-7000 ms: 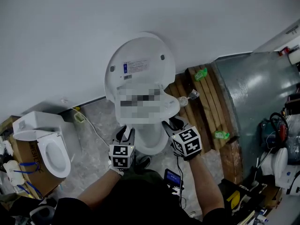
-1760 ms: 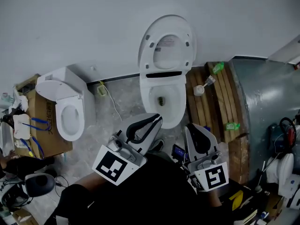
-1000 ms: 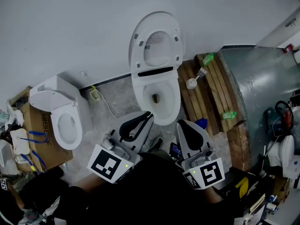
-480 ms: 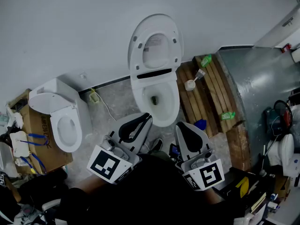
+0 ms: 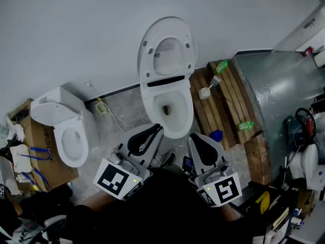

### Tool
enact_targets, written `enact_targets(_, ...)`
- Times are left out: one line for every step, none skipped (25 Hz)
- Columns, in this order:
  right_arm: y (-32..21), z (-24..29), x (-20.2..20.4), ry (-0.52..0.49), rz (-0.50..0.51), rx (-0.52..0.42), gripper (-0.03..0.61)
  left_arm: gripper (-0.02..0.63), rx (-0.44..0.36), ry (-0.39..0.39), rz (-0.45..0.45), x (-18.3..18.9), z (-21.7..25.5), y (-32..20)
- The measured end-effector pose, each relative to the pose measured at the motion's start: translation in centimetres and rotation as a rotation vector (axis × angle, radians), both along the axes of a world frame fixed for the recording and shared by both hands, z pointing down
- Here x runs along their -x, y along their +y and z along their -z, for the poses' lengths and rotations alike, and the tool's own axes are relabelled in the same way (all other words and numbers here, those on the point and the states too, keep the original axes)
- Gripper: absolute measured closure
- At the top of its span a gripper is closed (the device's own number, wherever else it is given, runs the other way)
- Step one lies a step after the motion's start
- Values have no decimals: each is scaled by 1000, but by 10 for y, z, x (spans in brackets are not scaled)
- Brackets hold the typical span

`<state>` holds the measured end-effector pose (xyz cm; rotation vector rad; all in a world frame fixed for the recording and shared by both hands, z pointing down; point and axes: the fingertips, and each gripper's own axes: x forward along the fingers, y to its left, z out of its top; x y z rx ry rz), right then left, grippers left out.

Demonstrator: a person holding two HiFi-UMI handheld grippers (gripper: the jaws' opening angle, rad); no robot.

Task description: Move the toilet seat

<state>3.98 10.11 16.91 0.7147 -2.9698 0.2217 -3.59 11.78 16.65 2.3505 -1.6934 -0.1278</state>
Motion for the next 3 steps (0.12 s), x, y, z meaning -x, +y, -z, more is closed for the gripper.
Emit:
enact_targets(0, -1, 1, 2, -1, 2, 537, 580, -1, 1, -1, 1, 0, 0)
enact_targets(0, -1, 1, 7, -2, 4, 537, 580, -1, 2, -1, 2, 0, -1)
enact_targets(-1, -2, 2, 12, -2, 6, 537, 580, -1, 3, -2, 3, 0, -1)
